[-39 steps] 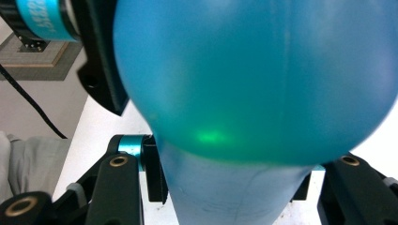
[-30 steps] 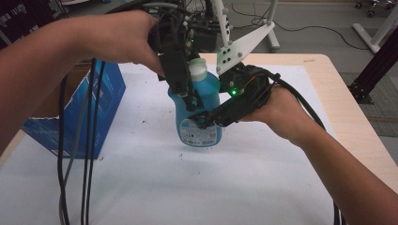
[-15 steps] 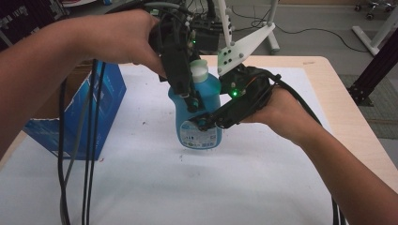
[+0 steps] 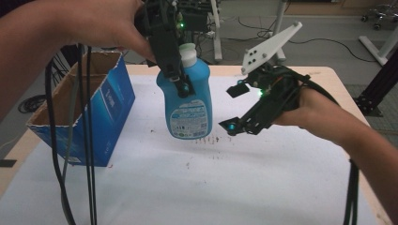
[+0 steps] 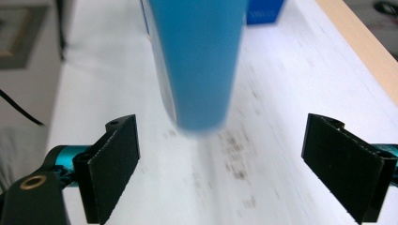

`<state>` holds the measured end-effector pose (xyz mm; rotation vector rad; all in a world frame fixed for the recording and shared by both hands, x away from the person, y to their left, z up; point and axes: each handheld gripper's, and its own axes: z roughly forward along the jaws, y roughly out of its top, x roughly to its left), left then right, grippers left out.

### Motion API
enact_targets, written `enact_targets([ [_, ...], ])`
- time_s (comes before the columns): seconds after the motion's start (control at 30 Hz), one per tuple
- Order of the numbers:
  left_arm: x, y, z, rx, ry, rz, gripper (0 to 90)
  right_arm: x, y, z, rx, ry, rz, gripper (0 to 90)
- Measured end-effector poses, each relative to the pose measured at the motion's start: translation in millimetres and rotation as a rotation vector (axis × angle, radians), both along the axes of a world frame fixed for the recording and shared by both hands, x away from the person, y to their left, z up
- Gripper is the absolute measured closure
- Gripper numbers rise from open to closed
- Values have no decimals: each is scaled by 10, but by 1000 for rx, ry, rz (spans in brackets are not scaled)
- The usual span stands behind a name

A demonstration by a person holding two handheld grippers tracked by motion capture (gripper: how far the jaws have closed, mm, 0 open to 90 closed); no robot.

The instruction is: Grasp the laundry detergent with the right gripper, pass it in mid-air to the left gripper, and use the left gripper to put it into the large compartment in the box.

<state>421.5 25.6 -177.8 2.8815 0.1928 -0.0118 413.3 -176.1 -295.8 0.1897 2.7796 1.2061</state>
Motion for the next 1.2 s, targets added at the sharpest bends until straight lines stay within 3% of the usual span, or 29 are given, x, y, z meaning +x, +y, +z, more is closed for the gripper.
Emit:
enact_targets([
  [0.07, 10, 39, 34, 3, -3, 18, 379, 0, -25, 14, -28, -9, 0, 111],
  [0.1, 36, 126, 109, 2, -9, 52, 379, 11, -75, 49, -76, -15, -1, 111],
  [0.13, 36, 126, 109, 2, -9, 52, 379, 15, -102, 68, -94, -17, -2, 111],
  [0.17, 63, 217, 184, 6, -11, 94, 379, 21, -128, 88, -104, -8, -1, 111],
  [0.27, 76, 301, 252, 15, -21, 123, 379, 22, -193, 141, -116, -6, 29, 111],
  [0.3, 79, 341, 284, 22, -23, 140, 379, 4, -255, 201, -128, 5, 71, 111],
  [0.33, 87, 421, 334, 22, -24, 166, 379, 3, -286, 230, -139, 5, 80, 110],
  [0.47, 96, 531, 385, 34, -23, 201, 379, -3, -393, 297, -218, 5, 40, 93],
  [0.5, 98, 569, 401, 33, -23, 215, 379, -3, -393, 297, -218, 5, 40, 93],
  [0.53, 95, 607, 416, 29, -23, 231, 379, -3, -413, 297, -239, 7, 35, 22],
  [0.57, 98, 693, 455, 21, -32, 254, 380, 1, -463, 299, -277, 23, 27, 8],
  [0.67, 97, 777, 498, 14, -38, 277, 379, -8, -521, 309, -309, 47, 1, 8],
  [0.73, 91, 890, 571, 7, -46, 304, 379, -14, -616, 328, -323, 69, -8, 9],
  [0.87, 80, 962, 627, 7, -49, 321, 379, -28, -685, 346, -337, 67, -19, 9],
  [0.9, 51, 1070, 719, 2, -54, 347, 379, -45, -792, 376, -363, 76, -41, 9],
  [1.0, 23, 1192, 813, -5, -61, 377, 379, -58, -879, 401, -379, 83, -63, 9],
  [1.07, 7, 1235, 838, -7, -64, 392, 380, -59, -913, 407, -384, 90, -73, 10],
  [1.2, -77, 1498, 914, 0, -77, 450, 379, -73, -1064, 414, -412, 90, -104, 12],
])
